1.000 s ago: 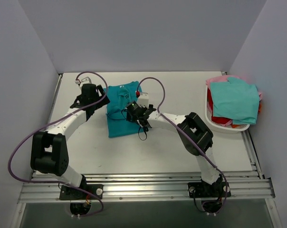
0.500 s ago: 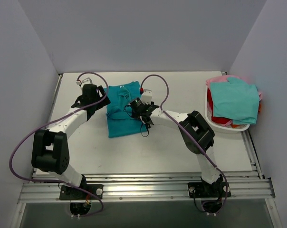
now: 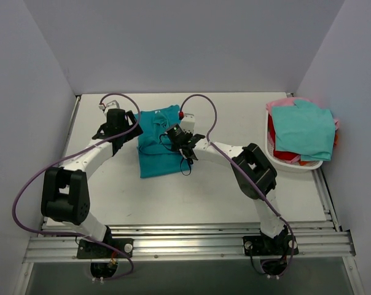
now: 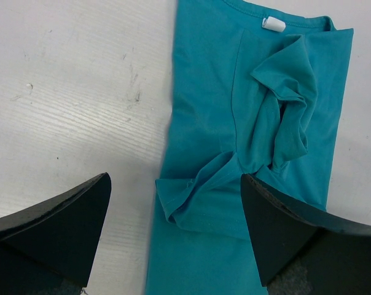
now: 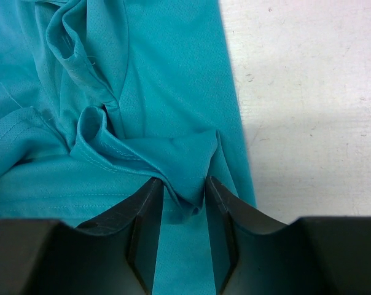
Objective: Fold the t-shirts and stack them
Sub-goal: Fold the folded rectangular tshirt in 1/3 of the way
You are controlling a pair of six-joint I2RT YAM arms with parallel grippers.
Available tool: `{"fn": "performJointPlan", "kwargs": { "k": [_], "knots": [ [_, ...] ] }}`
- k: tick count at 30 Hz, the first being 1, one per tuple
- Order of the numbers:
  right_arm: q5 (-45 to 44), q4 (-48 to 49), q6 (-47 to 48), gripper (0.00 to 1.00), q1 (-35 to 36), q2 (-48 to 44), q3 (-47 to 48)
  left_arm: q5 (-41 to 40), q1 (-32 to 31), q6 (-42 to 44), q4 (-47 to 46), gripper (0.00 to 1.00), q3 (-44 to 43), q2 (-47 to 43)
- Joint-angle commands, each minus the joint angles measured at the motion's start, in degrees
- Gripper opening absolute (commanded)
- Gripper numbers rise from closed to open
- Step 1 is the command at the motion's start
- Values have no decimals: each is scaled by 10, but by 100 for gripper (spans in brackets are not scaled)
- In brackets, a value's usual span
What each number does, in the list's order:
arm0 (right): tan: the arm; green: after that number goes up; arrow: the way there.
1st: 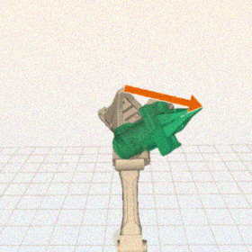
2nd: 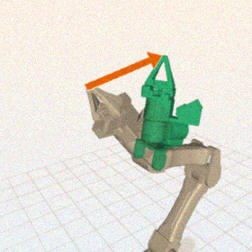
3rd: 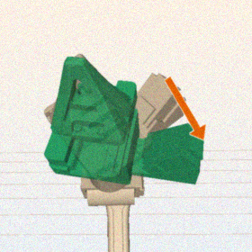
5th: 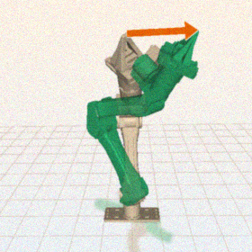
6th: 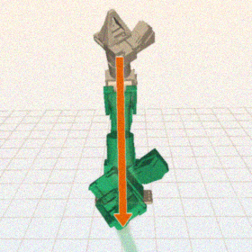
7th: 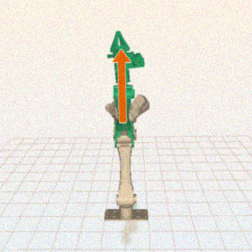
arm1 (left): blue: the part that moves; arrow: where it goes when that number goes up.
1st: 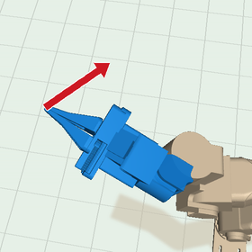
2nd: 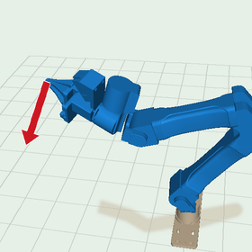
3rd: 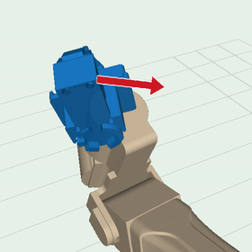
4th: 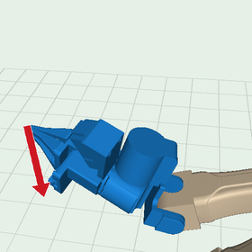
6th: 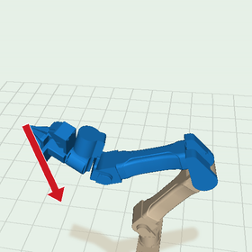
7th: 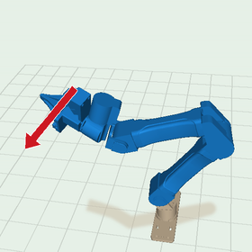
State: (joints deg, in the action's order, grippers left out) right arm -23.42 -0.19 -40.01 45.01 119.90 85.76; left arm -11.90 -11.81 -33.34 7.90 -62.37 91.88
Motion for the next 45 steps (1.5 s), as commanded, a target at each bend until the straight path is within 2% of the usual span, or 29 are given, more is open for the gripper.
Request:
{"fn": "performJointPlan", "kwargs": {
  "k": [1, 5, 8, 16, 30, 31, 32, 34, 35, 36, 38, 42, 45],
  "knots": [
    [-4, -3, 6, 28, -2, 13, 26, 0, 4, 3, -27, 95, -6, 3],
    [2, -3, 7, 15, -5, 17, 28, -1, 5, 4, -28, 95, -6, 6],
    [3, -3, 7, 0, -8, 21, 32, 1, 6, 3, -31, 95, -6, 8],
    [10, -3, 15, 0, -26, 52, 71, 5, 11, 3, -34, 95, -1, 9],
    [65, -57, 27, 0, -120, 182, 309, 19, 28, 7, -36, 95, -20, 32],
    [73, -67, 24, 6, -126, 194, 325, 20, 29, 8, -35, 95, -21, 34],
    [89, -72, 20, 19, -130, 205, 339, 20, 30, 8, -35, 95, -24, 35],
    [104, -70, 11, 56, -143, 234, 365, 24, 33, 7, -32, 95, -28, 37],
    [115, -68, 7, 82, -147, 241, 371, 26, 33, 7, -31, 95, -35, 40],
    [120, -67, 4, 88, -150, 251, 376, 28, 33, 6, -30, 95, -37, 42],
    [135, -52, 1, 94, -158, 256, 383, 38, 33, 0, -31, 95, -42, 44],
    [130, -35, 11, 96, -161, 228, 376, 68, 26, -15, -43, 96, -53, 41],
    [113, -13, 18, 96, -161, 167, 312, 64, -3, -16, -37, 97, -71, 44]
  ]
}}
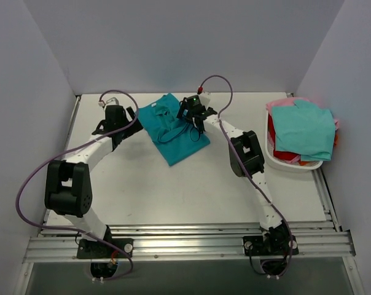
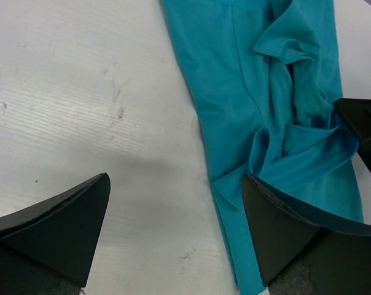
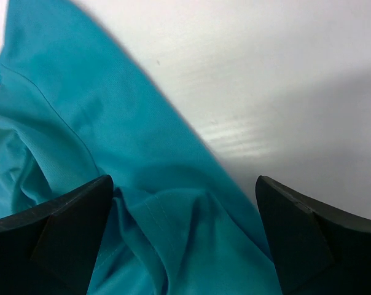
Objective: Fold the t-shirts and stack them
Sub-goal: Fold the folded rectangular tshirt in 1/3 of the way
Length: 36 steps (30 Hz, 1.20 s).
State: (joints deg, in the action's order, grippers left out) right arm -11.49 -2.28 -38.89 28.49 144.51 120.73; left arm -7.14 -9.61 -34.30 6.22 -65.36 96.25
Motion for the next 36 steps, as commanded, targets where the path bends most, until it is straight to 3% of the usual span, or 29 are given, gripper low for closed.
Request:
{"fn": "performJointPlan", "kwargs": {
  "k": [1, 9, 10, 13, 23, 36],
  "knots": [
    [-23, 17, 7, 97, 4, -99, -61, 12, -37, -2, -12, 97, -60, 2],
    [-78, 97, -7, 97, 4, -300, -325, -31, -160, 37, -9, 100, -114, 54],
    [-89, 102, -9, 97, 4, -314, -372, -26, -166, 42, -14, 88, -118, 64],
    [-103, 112, -13, 97, 3, -364, -434, 12, -185, 81, -39, 81, -120, 83],
    [-91, 132, -17, 97, 4, -422, -524, -19, -205, 201, -28, 81, -175, 161],
    [-77, 139, -15, 97, 2, -403, -528, -62, -226, 284, -17, 80, -219, 228]
  ]
}}
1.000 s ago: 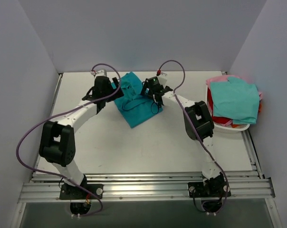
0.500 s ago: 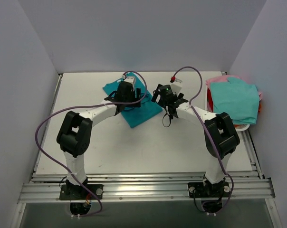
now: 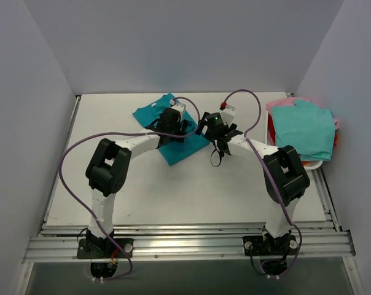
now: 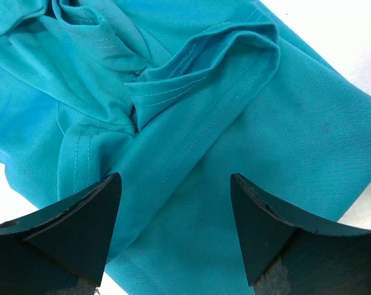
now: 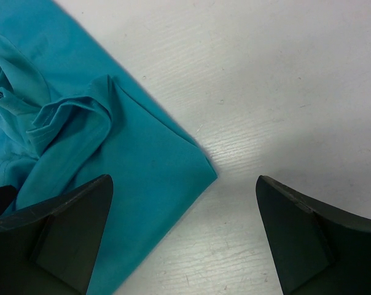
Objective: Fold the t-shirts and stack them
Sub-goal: Fold the folded rectangular tshirt in 1/3 of the way
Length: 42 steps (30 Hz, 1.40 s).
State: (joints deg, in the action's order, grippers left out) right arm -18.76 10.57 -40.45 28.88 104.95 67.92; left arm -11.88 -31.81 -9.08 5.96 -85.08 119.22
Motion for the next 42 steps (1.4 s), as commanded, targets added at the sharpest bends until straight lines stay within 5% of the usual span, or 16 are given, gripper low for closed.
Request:
{"fn": "performJointPlan", "kwargs": {
  "k": [1, 12, 33, 42],
  "knots": [
    [-4, 10, -1, 97, -2, -6, 0, -19, -6, 34, -15, 80, -21, 0],
    [9, 20, -1, 97, -12, 4, -7, -117, -24, 68, 23, 77, -54, 36],
    [35, 37, -2, 97, -27, 12, -18, -176, -41, 75, 17, 63, -71, 65],
    [41, 42, -2, 97, -32, 17, -22, -182, -42, 71, 13, 31, -76, 73]
  ]
}}
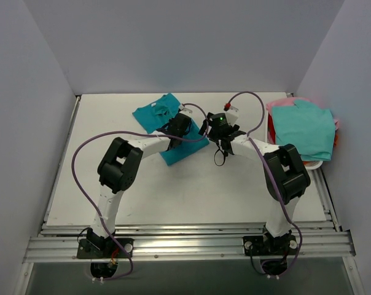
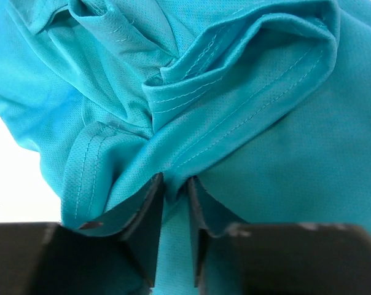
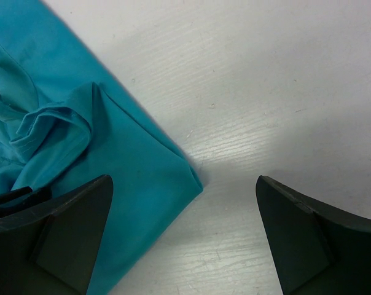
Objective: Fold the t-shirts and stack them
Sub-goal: Fold the folded rectangular tshirt in 1/3 of the way
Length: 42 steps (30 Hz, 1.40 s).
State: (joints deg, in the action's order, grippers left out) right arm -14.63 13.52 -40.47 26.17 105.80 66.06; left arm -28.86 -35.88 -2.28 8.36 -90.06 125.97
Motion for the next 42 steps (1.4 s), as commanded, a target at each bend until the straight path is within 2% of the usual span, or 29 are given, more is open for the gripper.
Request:
{"fn": "performJointPlan", "kwargs": {
  "k": [1, 6, 13, 22, 34, 35, 36, 38, 39, 40, 42],
  "knots": [
    [0, 14, -1, 97, -5, 9, -2, -14, -2, 2, -13, 28, -26, 4],
    [0, 17, -1, 97, -5, 14, -2, -14, -1, 0, -15, 19, -24, -5],
    [4, 20, 0, 96, -7, 20, 0, -14, 0, 5, -12, 18, -35, -20],
    [10, 26, 1, 96, -11, 29, 1, 1, 19, 15, 6, 15, -92, -4],
    [23, 35, 5, 96, -18, 56, 12, 39, 72, 11, 23, 16, -142, 39],
    [25, 36, 5, 96, -19, 59, 13, 47, 82, 8, 28, 20, -151, 49],
    [27, 36, 5, 96, -19, 61, 13, 47, 87, 5, 31, 20, -157, 53],
    [29, 37, 5, 96, -20, 66, 17, 63, 98, -6, 37, 44, -177, 70],
    [29, 37, 5, 96, -20, 69, 18, 69, 105, -11, 44, 61, -184, 75],
    [29, 37, 7, 96, -20, 71, 20, 83, 118, -22, 47, 84, -192, 88],
    [31, 37, 7, 96, -20, 71, 21, 90, 130, -37, 58, 96, -216, 96]
  ]
}}
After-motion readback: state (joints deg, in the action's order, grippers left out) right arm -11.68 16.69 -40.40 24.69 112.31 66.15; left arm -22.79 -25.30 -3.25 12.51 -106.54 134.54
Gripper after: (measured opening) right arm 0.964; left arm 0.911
